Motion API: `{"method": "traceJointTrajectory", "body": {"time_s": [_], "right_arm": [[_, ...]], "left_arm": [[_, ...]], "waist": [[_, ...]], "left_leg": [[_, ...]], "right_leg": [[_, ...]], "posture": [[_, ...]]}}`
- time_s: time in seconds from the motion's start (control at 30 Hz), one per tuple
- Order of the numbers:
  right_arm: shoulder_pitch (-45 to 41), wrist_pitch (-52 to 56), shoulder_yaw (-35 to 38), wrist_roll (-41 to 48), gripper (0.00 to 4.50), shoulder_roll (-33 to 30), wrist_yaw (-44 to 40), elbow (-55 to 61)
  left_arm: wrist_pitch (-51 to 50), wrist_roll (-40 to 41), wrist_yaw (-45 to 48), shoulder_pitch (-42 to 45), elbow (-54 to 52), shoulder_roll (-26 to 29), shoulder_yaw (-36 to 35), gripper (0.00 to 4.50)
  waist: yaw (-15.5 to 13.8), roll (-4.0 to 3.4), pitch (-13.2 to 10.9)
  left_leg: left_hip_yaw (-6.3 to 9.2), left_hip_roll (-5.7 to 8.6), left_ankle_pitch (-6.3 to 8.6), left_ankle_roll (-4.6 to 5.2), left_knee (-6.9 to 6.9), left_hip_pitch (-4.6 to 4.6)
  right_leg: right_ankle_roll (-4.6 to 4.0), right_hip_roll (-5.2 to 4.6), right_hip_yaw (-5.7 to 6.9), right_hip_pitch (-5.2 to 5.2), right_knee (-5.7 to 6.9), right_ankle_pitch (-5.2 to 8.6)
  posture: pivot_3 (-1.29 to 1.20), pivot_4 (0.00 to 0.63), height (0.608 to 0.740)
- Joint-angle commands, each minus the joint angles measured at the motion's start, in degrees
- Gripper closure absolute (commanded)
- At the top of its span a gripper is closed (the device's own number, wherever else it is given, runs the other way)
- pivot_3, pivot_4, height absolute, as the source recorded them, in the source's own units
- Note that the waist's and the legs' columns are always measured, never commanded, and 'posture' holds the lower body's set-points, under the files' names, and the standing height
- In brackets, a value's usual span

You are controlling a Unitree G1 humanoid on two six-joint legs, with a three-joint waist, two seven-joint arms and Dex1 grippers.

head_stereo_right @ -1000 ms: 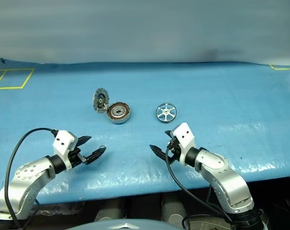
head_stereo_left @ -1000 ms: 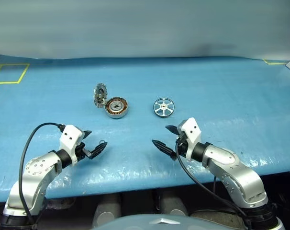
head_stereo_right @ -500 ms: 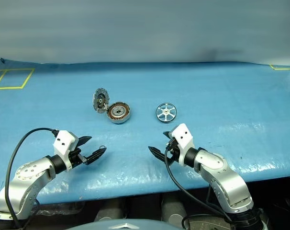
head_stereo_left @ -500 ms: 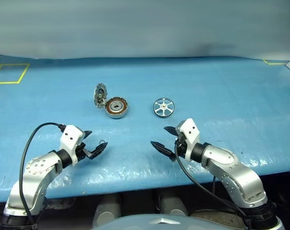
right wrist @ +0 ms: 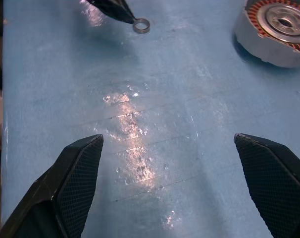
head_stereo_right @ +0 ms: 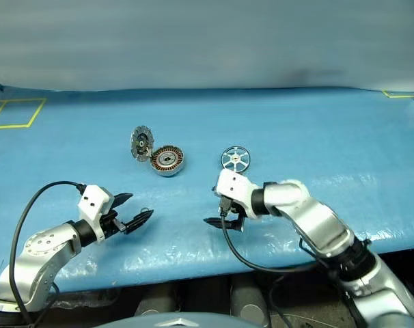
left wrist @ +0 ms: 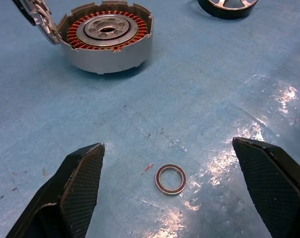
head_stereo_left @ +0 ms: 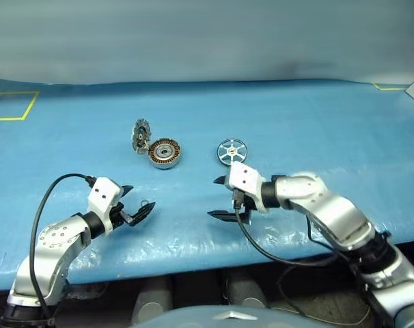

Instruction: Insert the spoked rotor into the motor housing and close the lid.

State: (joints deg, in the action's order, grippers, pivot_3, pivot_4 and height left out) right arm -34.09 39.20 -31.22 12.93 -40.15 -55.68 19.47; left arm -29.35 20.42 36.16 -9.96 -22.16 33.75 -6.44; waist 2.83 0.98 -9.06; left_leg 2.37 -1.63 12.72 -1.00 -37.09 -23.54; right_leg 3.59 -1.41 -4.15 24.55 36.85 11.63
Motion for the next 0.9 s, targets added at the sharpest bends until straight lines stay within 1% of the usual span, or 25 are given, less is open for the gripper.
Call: {"method": "traceJointTrajectory", "body": {"time_s": [0.03, 0.1, 0.23, 0.4, 0.53, 0.63, 0.73, 0.9], "right_arm": [[-10.5, -5.7, -7.8, -8.1, 0.03, 1.9, -7.9, -8.7], [-14.9, -8.7, -10.7, -11.8, 0.03, 3.6, -9.9, -13.7], [-23.8, -17.4, -14.9, -19.6, 0.03, 10.0, -12.0, -27.1], [-31.9, -27.3, -17.3, -26.5, 0.03, 18.3, -12.7, -42.7], [-36.6, -34.0, -16.9, -30.4, 0.03, 23.9, -11.5, -53.1], [-39.6, -38.5, -16.0, -32.8, 0.03, 28.2, -8.8, -60.9], [-42.3, -42.6, -15.9, -35.8, 0.03, 32.0, -4.3, -69.2], [-45.5, -48.0, -14.4, -38.7, 0.03, 37.2, 3.6, -78.8]], "left_arm": [[1.0, 0.4, -1.0, -1.9, -3.2, -0.7, -1.5, 0.00], [1.1, 0.6, -1.5, -3.1, -4.1, -1.1, -2.1, 0.00], [1.3, 0.9, -2.7, -7.1, -6.6, -2.4, -3.6, 0.00], [1.8, 0.8, -4.4, -11.9, -9.6, -4.1, -5.5, 0.00], [2.2, 0.8, -5.5, -14.8, -11.5, -5.5, -6.2, 0.00], [2.8, 0.7, -6.3, -16.5, -12.5, -6.3, -6.5, 0.00], [3.4, 0.5, -7.0, -18.1, -13.4, -7.3, -6.6, 0.00], [4.2, 0.4, -8.0, -20.0, -14.2, -8.3, -6.7, 0.00]], "waist": [[0.2, 0.01, 0.0], [0.2, 0.02, -0.1], [0.4, 0.04, -0.2], [0.7, 0.02, -0.3], [0.8, 0.00, -0.3], [1.0, -0.03, -0.3], [1.1, -0.05, -0.3], [1.3, -0.09, -0.4]], "left_leg": [[-0.01, 0.00, 0.00, 0.00, 0.03, -0.01], [0.02, 0.00, 0.01, 0.00, 0.07, -0.02], [0.02, 0.00, 0.03, -0.01, 0.10, -0.04], [0.02, 0.00, 0.02, -0.01, 0.06, -0.02], [0.04, 0.00, 0.02, -0.01, 0.06, -0.02], [0.04, 0.00, 0.03, -0.02, 0.08, -0.02], [0.04, -0.01, 0.03, -0.02, 0.10, -0.01], [0.05, 0.00, 0.03, -0.03, 0.11, -0.02]], "right_leg": [[0.00, -0.01, 0.00, 0.02, -0.02, 0.00], [-0.03, -0.01, 0.03, 0.02, -0.03, 0.01], [-0.06, -0.02, 0.05, 0.06, -0.01, 0.02], [-0.06, -0.03, 0.05, 0.05, 0.03, 0.02], [-0.08, -0.03, 0.07, 0.05, 0.05, 0.01], [-0.10, -0.03, 0.07, 0.06, 0.05, 0.00], [-0.16, -0.02, 0.08, 0.07, 0.07, -0.01], [-0.18, -0.03, 0.07, 0.09, 0.06, 0.01]], "posture": [[0.00, 0.150, 0.740], [0.00, 0.150, 0.740], [0.00, 0.150, 0.740], [0.00, 0.150, 0.740], [0.00, 0.150, 0.740], [0.00, 0.150, 0.740], [0.00, 0.150, 0.740], [0.00, 0.150, 0.740]]}}
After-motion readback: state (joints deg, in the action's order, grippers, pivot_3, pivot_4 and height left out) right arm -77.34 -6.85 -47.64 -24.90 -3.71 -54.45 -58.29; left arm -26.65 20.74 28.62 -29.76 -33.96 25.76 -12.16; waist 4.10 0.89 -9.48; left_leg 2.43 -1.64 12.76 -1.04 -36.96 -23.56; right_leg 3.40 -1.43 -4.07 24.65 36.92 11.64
